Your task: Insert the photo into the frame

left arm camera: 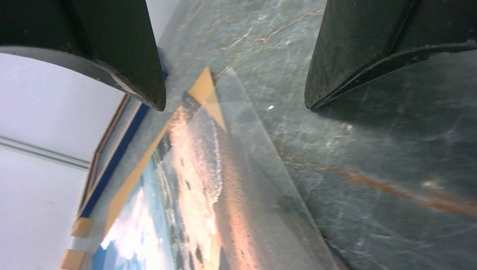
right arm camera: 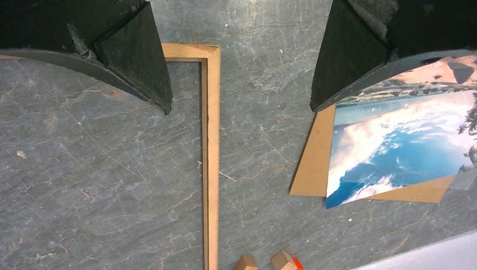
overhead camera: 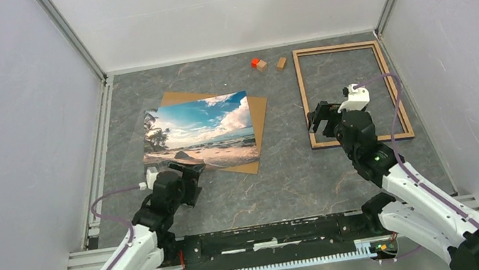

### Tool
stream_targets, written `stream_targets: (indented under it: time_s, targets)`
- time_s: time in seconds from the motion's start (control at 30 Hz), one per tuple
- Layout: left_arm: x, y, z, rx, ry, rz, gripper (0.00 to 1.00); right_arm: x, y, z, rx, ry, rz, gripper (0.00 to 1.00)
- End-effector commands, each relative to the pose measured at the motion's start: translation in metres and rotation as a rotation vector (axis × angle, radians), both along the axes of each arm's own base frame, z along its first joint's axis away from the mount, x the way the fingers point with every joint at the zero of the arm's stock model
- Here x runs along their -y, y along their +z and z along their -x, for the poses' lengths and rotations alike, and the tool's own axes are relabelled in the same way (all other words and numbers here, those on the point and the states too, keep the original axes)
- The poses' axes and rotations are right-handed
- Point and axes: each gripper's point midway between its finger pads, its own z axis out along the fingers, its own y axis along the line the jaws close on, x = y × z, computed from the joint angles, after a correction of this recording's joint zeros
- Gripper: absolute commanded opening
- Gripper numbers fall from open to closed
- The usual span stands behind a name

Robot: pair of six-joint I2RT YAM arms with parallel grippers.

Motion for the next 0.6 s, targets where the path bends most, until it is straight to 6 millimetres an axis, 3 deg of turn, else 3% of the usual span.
stream_targets:
  time_s: [0.0,0.17,0.33,0.57]
  targets:
    - [0.008,-0.006,-0.011,0.032,0.060,0.117,1.00,-0.003,0.007,-0.001,0.029,0.007,-0.038,0.98]
    - [0.009,-0.010,-0.018,0.083,0.089,0.166,0.99,-0.002,0.007,0.002,0.030,0.006,-0.043,0.98]
    - [0.006,-0.011,-0.024,0.104,0.098,0.142,0.87,-0.002,0.011,0.003,0.045,0.008,-0.053,0.98]
    - [0.003,-0.032,-0.016,0.066,0.112,0.144,0.81,-0.003,0.009,0.004,0.040,0.011,-0.060,0.98]
